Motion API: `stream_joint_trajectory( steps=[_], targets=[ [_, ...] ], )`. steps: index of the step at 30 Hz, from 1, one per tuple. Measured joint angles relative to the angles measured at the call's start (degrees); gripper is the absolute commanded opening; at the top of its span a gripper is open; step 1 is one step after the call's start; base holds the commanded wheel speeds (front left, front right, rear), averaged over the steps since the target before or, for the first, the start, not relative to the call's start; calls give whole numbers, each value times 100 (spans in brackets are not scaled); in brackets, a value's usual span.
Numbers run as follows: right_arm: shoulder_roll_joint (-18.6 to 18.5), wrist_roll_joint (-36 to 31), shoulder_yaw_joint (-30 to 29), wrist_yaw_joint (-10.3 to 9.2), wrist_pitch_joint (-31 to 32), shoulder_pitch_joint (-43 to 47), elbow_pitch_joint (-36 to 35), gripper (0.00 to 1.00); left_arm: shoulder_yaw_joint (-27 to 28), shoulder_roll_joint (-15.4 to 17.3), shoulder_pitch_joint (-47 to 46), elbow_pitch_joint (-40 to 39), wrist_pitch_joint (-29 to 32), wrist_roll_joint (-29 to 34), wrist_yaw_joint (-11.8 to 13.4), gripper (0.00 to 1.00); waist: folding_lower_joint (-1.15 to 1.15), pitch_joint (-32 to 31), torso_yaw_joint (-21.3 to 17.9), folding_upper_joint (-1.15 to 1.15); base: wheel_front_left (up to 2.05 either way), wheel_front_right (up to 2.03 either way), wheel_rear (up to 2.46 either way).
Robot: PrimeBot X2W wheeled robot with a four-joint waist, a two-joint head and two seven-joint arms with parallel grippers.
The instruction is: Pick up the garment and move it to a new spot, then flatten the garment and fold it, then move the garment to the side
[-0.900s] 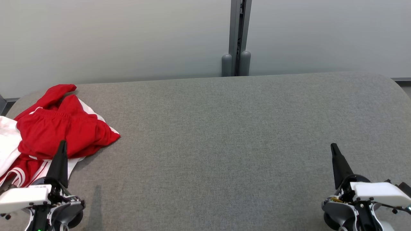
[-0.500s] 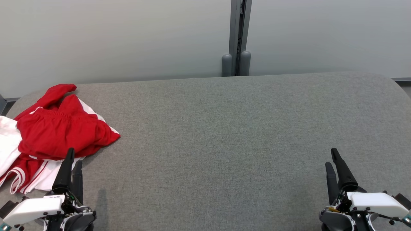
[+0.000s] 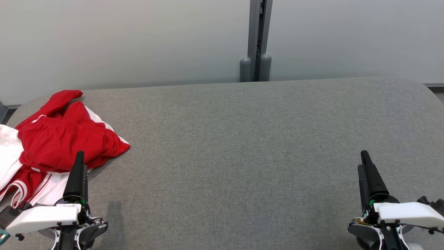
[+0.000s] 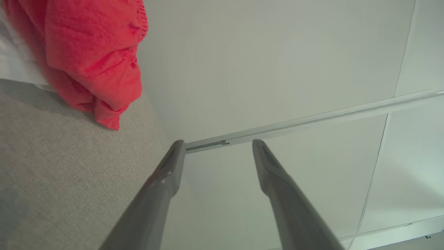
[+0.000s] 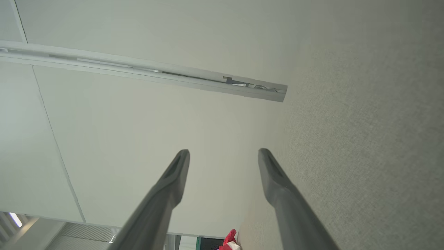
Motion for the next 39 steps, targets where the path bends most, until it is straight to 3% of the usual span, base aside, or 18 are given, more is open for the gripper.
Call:
stream_joint_trajectory(
  steps=[12, 39],
  targets=[
    [27, -1541, -68, 0, -125, -23, -232, 100, -142, 21, -4, -200, -389, 1507, 2, 100, 0, 14, 25, 0, 0, 0, 0],
    [-76, -4698, -126, 1, -419, -76, -651, 100, -755, 74, 45, -441, -1137, 4492, 396, 100, 0, 31, 56, 0, 0, 0, 0]
  ],
)
